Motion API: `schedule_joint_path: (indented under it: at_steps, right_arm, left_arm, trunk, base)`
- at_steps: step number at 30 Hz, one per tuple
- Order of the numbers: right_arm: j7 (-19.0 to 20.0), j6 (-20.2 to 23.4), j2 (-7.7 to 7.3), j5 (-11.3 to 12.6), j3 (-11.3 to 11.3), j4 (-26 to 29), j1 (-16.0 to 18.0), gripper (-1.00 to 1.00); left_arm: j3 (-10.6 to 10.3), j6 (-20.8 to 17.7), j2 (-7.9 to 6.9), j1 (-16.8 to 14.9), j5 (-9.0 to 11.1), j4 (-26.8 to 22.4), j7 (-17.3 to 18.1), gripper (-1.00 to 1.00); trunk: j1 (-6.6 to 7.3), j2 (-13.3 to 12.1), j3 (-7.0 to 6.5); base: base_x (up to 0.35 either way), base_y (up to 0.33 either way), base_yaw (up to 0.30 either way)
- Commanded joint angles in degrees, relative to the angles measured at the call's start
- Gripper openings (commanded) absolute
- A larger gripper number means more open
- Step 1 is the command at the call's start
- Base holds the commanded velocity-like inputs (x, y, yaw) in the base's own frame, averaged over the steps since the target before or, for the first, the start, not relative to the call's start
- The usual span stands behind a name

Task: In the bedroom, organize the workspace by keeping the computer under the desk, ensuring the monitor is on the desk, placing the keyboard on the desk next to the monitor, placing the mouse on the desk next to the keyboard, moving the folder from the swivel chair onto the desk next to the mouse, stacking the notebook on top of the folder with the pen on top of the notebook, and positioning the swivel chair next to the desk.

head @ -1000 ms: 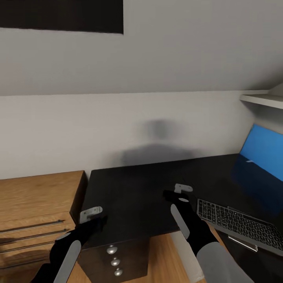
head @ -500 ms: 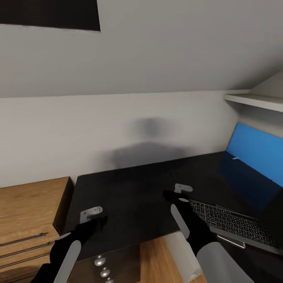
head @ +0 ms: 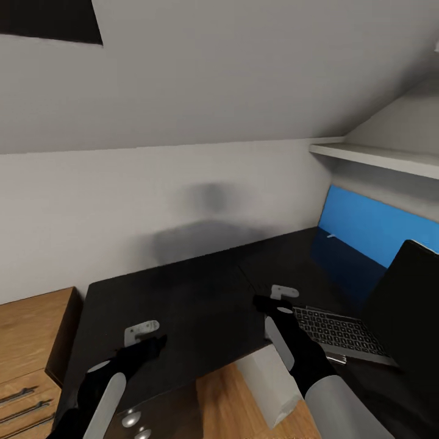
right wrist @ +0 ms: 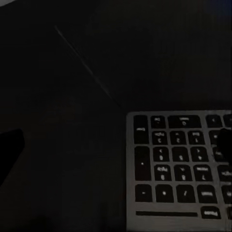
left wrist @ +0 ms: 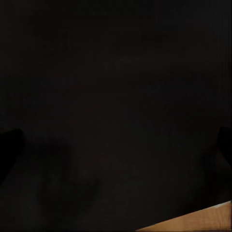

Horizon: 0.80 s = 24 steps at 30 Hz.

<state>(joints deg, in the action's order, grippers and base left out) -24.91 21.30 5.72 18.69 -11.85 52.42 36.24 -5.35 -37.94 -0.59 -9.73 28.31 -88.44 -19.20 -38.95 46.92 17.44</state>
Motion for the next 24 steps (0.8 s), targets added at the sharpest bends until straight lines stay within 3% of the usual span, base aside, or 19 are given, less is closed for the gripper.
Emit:
schedule_joint_path:
  at_steps: [1, 24]
  right_arm:
    - [-0.49, 0.17, -0.02, 0.48, -0.16, 0.05, 0.06, 1.0]
    - [-0.47, 0.18, 0.0, 0.48, -0.19, 0.05, 0.06, 1.0]
  left_arm:
    - [-0.1, -0.12, -0.07, -0.03, 0.61, -0.1, -0.58, 1.0]
    - [-0.1, -0.12, -0.02, -0.02, 0.61, -0.12, -0.58, 1.0]
  trunk:
    - [-0.01, 0.06, 0.08]
    - [-0.01, 0.06, 0.08]
  base:
    - [0.0, 0.0, -0.278]
    - [0.0, 0.0, -0.278]
